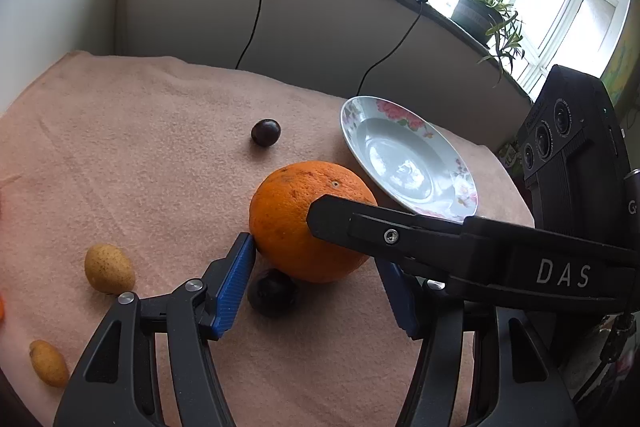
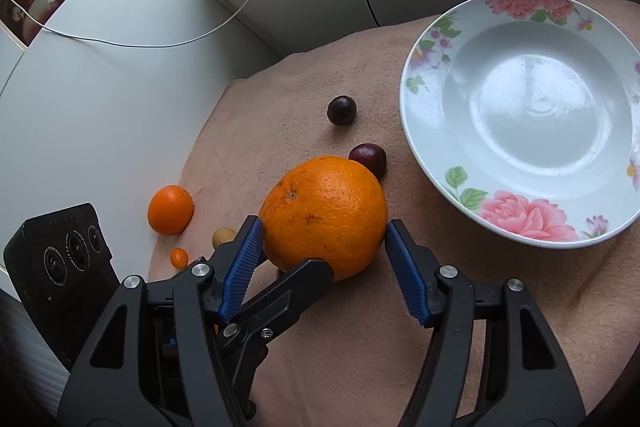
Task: Organize fruits
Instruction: 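Close the right gripper around the large orange, then lift the large orange into the plate and open the right gripper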
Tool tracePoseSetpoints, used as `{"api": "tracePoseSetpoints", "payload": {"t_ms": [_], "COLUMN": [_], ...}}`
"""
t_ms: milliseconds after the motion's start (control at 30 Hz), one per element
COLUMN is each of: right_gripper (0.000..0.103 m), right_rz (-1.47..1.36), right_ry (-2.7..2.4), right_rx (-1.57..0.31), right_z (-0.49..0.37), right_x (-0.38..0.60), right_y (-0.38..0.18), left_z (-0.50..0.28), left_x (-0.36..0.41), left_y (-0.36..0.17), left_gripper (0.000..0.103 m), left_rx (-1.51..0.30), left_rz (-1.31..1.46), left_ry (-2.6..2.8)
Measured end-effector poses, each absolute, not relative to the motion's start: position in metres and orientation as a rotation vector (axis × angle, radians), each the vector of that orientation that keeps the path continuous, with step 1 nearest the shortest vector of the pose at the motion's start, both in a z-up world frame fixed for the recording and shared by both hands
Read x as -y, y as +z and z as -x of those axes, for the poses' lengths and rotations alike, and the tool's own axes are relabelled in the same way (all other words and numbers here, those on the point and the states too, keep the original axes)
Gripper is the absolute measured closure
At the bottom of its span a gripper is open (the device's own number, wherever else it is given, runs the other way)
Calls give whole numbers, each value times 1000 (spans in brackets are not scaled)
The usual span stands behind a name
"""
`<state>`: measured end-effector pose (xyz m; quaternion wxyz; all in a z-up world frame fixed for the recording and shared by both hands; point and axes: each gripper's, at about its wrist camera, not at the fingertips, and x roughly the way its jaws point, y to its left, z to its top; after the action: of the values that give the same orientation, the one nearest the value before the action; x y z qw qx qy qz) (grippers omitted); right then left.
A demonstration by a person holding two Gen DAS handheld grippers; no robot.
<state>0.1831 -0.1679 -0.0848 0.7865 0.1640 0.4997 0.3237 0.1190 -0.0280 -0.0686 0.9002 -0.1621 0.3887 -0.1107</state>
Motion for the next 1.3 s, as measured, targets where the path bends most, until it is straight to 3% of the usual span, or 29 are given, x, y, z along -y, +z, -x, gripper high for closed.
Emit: {"api": "tracePoseSetpoints", "payload": {"t_ms": [800, 1300], "right_gripper": [38, 38], "right_rz": [-362, -397], "right_ry": [670, 581], "right_rx": [-970, -973], "right_z": [-166, -172], "right_x": [214, 262], "right_y": [-44, -47], "left_z": [-119, -134], "left_x": [62, 105], "left_y": [-35, -40], "left_gripper": [42, 42], "left_rx": [-721, -756], "left_rz": [269, 245], "left_ry": [-289, -368]}}
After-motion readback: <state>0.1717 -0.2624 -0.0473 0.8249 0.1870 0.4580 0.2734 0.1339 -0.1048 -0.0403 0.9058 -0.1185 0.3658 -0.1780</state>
